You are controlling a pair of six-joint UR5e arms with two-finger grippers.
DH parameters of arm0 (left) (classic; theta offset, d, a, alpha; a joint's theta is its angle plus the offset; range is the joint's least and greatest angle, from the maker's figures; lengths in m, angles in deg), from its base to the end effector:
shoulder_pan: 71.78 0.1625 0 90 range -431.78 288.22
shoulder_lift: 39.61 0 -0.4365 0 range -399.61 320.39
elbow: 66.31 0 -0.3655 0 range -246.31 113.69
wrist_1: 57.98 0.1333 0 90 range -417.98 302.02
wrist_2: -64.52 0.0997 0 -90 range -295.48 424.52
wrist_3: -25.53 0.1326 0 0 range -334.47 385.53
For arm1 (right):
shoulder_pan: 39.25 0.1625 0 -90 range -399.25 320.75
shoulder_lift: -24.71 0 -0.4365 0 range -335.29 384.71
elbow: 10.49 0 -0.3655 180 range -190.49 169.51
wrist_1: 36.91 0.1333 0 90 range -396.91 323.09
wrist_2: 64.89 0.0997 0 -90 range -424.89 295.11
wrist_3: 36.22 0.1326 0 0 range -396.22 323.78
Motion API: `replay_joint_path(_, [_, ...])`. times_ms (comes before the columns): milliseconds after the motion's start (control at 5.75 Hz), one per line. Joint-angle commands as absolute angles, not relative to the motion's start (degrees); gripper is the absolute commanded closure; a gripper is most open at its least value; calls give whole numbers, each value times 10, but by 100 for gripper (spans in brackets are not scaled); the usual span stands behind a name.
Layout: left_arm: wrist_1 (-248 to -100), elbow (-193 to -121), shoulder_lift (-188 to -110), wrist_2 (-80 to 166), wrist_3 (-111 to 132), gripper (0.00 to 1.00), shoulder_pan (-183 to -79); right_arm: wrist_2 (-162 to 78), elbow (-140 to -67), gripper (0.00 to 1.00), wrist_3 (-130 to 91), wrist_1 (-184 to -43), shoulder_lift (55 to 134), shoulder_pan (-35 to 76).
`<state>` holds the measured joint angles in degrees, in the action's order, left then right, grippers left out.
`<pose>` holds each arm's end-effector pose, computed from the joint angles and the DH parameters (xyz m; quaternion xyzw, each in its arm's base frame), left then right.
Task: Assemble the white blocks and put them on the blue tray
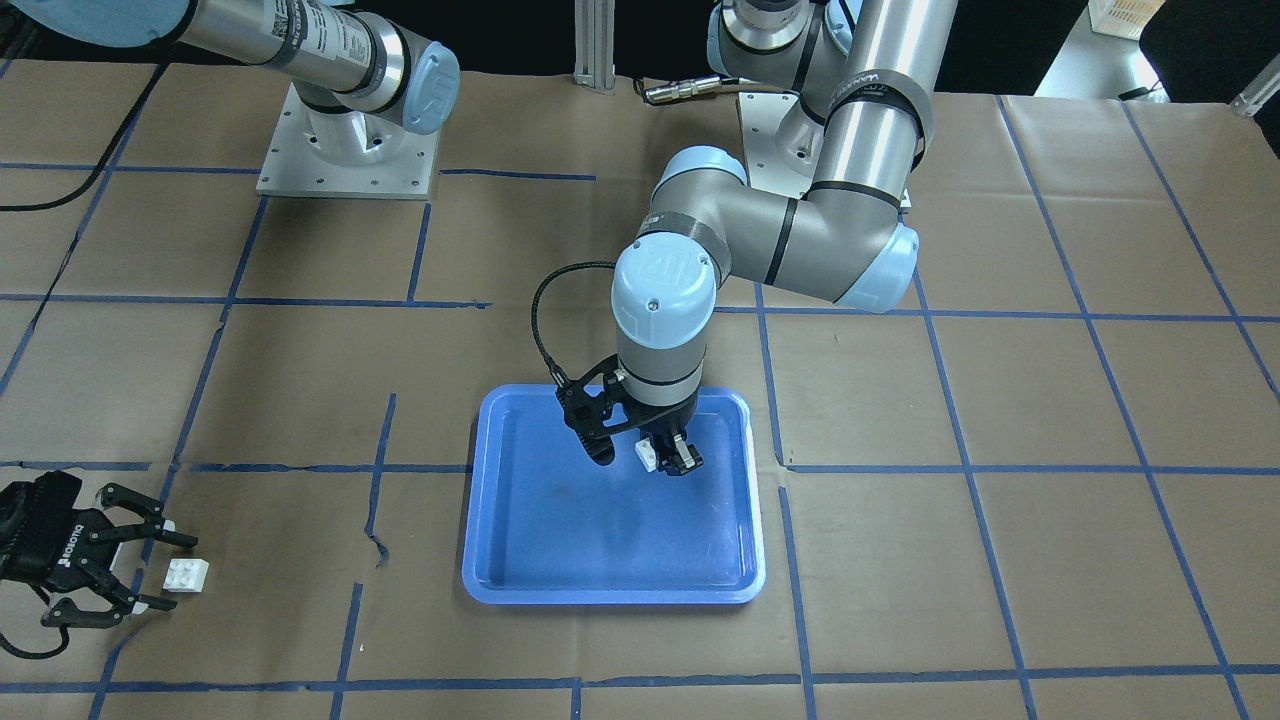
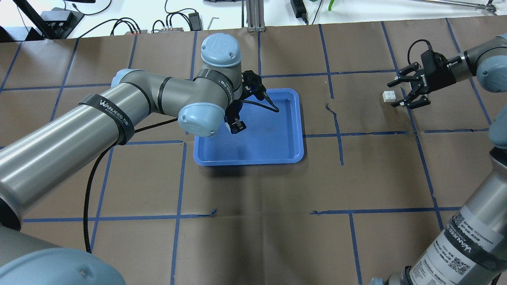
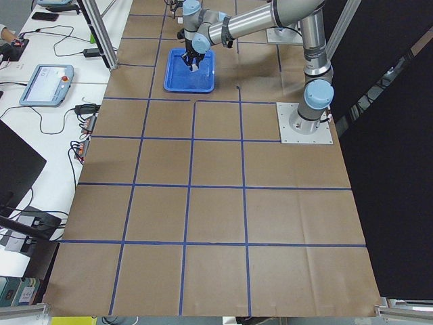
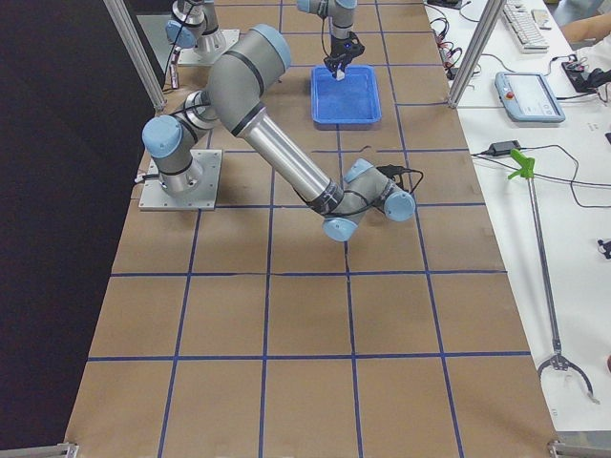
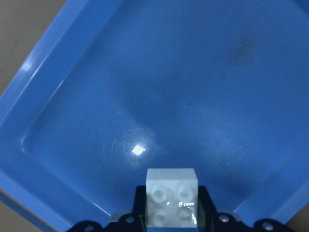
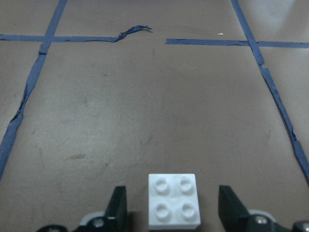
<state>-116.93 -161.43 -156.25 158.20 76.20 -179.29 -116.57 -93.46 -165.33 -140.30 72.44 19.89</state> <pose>-0.3009 -0.5390 0.2267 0.5604 0.8276 0.0151 0.0290 -0.1463 -0.6650 0.1409 -0.6606 0.6540 -0.2862 0.2323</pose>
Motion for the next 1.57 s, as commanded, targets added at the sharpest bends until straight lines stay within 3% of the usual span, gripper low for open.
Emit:
replay_joint_path(0, [-1167, -1615, -1569, 1544, 948, 92, -1795, -1166, -935, 58, -1658, -1403, 724, 199])
replay_joint_path(174, [-1163, -1613, -1576, 1542, 958, 92, -1795, -1166, -934, 68, -1664, -1402, 726, 199])
replay_joint_path(522, [-1130, -1616, -1607, 1542, 968, 91, -1796, -1166, -930, 70, -1662, -1401, 736, 199])
replay_joint_path(870, [-1063, -1624, -1629, 1543, 954, 90, -1796, -1174, -949, 70, -1666, -1349, 821, 202])
replay_joint_path(1217, [-1058, -1636, -1625, 1543, 926, 1, -1796, -1175, -1036, 70, -1702, -1306, 907, 202])
replay_joint_path(1391, [-1056, -1635, -1613, 1542, 927, 1, -1796, -1171, -1077, 70, -1700, -1316, 925, 205])
